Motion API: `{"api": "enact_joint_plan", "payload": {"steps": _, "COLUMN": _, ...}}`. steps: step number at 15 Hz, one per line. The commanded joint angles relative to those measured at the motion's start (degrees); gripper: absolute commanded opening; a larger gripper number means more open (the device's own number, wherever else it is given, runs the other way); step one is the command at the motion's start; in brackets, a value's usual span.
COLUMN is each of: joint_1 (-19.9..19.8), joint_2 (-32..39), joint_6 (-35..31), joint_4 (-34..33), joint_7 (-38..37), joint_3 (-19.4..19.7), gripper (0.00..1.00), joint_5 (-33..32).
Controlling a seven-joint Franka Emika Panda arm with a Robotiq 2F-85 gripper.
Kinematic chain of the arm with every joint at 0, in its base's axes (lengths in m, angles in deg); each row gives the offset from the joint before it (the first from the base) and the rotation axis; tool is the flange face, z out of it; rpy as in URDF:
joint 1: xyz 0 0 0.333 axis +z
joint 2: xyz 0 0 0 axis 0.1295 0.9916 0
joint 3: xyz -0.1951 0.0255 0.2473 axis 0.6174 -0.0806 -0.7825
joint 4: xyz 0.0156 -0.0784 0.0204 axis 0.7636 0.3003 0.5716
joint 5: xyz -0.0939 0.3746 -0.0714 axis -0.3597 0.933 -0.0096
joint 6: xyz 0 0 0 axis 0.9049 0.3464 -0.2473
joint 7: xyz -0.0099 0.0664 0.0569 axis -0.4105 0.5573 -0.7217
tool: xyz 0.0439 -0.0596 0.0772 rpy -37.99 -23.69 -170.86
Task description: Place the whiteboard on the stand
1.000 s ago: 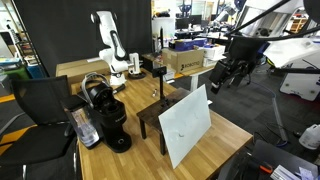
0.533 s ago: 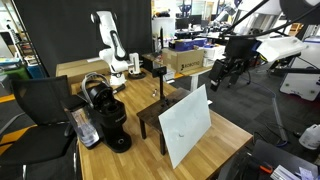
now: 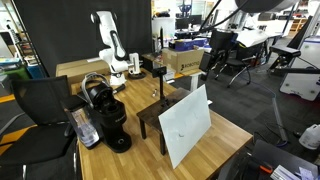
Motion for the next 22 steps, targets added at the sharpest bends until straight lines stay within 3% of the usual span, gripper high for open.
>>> {"api": "enact_joint_plan", "payload": {"steps": 1, "joint_1": 2.02, "joint_2": 8.14, "joint_6": 3.37, "joint_4": -8.04, "joint_7": 8.24, "joint_3": 2.67, "gripper": 1.00, "joint_5": -0.46}}
{"api": "enact_joint_plan", "payload": {"steps": 9, "joint_1": 4.80, "joint_2": 19.24, "joint_6": 11.13, "joint_4": -18.87, "joint_7": 29.28, "joint_3": 4.00, "gripper": 1.00, "joint_5": 0.16}}
{"api": "enact_joint_plan", "payload": {"steps": 17, "joint_1": 5.40, "joint_2": 25.87, "joint_6": 17.58, "joint_4": -22.22, "joint_7": 48.88, "joint_3": 3.16, "gripper": 1.00, "joint_5": -0.93}}
{"api": "enact_joint_plan", "payload": {"steps": 19, "joint_1": 4.90, "joint_2": 28.08, "joint_6": 17.83, "joint_4": -23.15, "joint_7": 52.38, "joint_3": 3.04, "gripper": 1.00, "joint_5": -1.17}}
{"api": "enact_joint_plan", "payload": {"steps": 21, "joint_1": 4.14, "joint_2": 30.62, "joint_6": 17.20, "joint_4": -24.63, "joint_7": 51.25, "joint_3": 2.75, "gripper": 1.00, "joint_5": -0.75}}
{"api": "enact_joint_plan", "payload": {"steps": 22, "joint_1": 4.12, "joint_2": 28.27, "joint_6": 15.44, "joint_4": -21.78, "joint_7": 50.69, "joint_3": 2.37, "gripper": 1.00, "joint_5": -0.25}}
